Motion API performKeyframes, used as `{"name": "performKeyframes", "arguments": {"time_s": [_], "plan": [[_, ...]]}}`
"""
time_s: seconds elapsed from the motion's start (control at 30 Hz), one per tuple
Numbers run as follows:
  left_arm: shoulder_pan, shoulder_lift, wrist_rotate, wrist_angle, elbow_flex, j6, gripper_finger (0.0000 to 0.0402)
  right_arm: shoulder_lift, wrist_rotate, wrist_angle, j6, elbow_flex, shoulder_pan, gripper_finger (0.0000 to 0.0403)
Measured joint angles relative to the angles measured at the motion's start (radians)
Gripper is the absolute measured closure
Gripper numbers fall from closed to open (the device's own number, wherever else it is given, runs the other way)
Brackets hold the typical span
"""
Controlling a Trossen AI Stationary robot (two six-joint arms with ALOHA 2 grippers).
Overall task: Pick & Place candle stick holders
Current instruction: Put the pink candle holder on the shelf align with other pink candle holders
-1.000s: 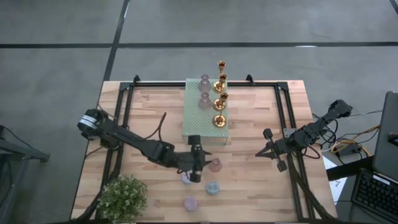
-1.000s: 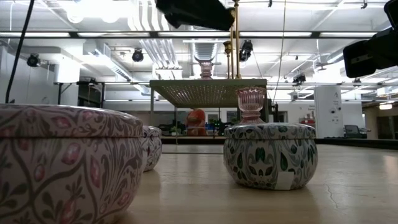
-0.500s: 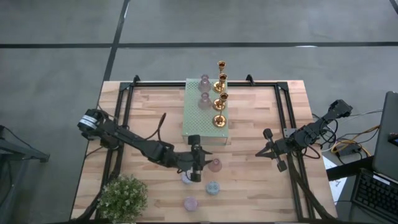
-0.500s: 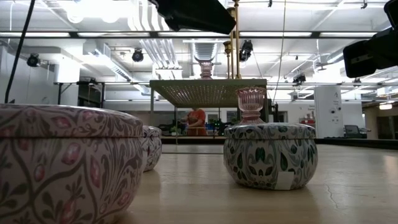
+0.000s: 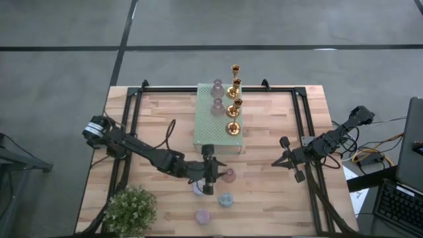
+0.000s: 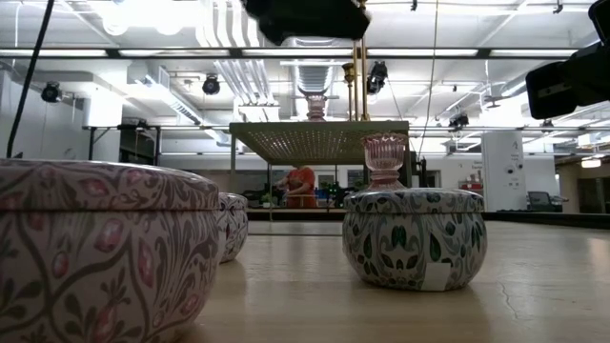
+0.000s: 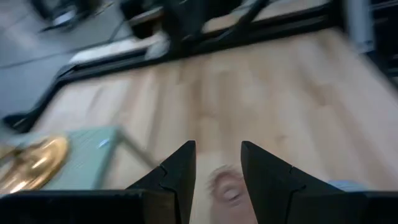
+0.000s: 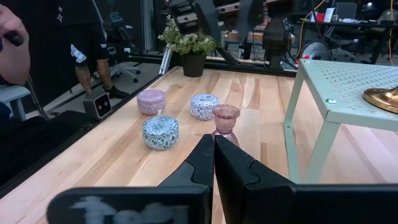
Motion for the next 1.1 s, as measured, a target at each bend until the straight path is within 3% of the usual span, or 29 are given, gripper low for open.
{"name": "performKeyframes", "arguments": {"time_s": [0.2, 0.5, 0.77, 1.1], "plan": [[-0.004, 0.051, 0.154, 0.106, 0.007, 0.055, 0.0271, 0.000, 0.000, -0.001, 0.000, 0.000, 0.000, 0.0394], [0.020, 0.102, 0.143, -0.049, 0.074, 0.075, 0.0271, 0.002, 0.000, 0.001, 0.000, 0.000, 0.000, 0.0394], [0.043, 0.187, 0.155, -0.084, 0.095, 0.078, 0.0271, 0.004, 0.000, 0.002, 0.000, 0.000, 0.000, 0.0394], [0.061, 0.202, 0.147, -0.176, 0.097, 0.063, 0.0271, 0.010, 0.000, 0.000, 0.000, 0.000, 0.000, 0.0394]]}}
